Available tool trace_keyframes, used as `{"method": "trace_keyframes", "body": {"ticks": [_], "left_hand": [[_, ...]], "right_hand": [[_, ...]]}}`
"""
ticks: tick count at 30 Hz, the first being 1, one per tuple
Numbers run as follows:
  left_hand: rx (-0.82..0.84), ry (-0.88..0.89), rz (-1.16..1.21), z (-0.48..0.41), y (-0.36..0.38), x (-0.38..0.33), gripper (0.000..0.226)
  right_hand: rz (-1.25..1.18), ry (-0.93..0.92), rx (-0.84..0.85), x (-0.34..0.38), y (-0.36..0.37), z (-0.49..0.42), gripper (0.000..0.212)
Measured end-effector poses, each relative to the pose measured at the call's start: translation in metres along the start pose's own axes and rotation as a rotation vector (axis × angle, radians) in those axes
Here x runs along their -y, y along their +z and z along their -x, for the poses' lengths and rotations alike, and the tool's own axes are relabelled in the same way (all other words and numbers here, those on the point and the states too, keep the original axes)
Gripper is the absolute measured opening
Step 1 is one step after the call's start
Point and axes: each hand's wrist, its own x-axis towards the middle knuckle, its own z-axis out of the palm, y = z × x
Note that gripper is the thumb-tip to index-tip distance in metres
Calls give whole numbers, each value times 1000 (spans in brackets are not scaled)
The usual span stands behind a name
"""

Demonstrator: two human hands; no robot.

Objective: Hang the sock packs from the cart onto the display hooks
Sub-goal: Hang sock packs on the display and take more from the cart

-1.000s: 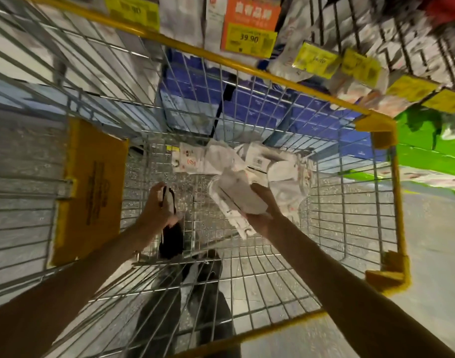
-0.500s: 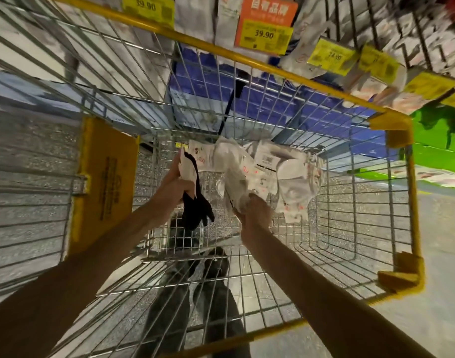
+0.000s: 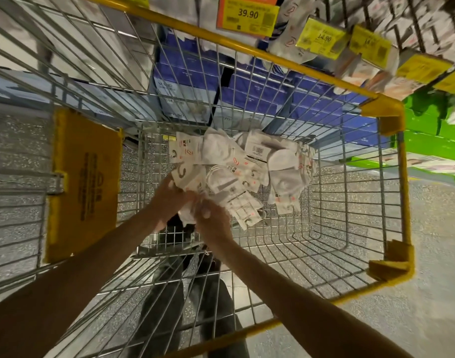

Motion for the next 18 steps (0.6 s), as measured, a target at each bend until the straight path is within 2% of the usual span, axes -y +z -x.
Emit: {"method": "trace_keyframes", "body": {"ticks": [2,3,4,5,7,9,11,14,18], "left_hand": [[-130,-59,-133,-4,-5,14,59],[-131,-89,-175,-5,-8,21,57],[-123,-122,-169,-6,-11,27,55],[-121,-152,-128,-7,-13,31,54],[-145,-170,-83,-10,-17,39,55],[-168,-165,-124,-14,-19,42,54],[-150,-178,-137,-21,-19,45,46],[-130,-174,-181,-30,-17,52,47],[-80,-107,-136,-37,-24,59,42]], "right_hand": [[-62,105,270,-7,-13,-5,23],[-68,135,348,-12,-20,-9,27],[-25,132,350,-17,-27,-14,30],[43,116,280,-23,-33,-20,33],[260,117,36,-38,-47,-35,43],[528,125,-115,-54,-61,-55,64],[761,148,-104,-66,-70,-76,87],[857,220,-2,-78,-66,-103,114],[857,302,4,-95,-51,-119,123]]}}
